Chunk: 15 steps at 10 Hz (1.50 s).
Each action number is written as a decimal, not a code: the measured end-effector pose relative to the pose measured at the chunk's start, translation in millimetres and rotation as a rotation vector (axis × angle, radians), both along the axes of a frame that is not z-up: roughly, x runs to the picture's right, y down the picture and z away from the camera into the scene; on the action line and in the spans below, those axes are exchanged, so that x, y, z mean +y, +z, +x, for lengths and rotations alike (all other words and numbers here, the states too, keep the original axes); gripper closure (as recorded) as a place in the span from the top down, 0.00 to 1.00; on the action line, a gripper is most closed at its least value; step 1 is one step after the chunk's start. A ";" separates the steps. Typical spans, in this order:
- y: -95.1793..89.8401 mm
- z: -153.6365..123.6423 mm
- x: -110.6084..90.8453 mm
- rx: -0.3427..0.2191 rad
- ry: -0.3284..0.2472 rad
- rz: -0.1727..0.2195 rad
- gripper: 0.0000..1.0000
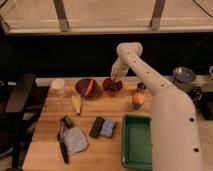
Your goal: Place grapes in red bowl
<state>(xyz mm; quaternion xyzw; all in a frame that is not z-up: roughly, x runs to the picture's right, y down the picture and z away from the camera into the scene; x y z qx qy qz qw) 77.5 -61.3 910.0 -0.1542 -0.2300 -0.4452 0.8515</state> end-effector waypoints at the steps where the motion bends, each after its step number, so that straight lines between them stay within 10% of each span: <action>1: -11.4 2.3 -6.5 -0.002 0.004 0.017 0.00; 8: -102.1 2.5 -63.4 0.000 -0.024 0.225 0.00; 15: -111.7 -0.7 -90.4 -0.023 -0.018 0.311 0.01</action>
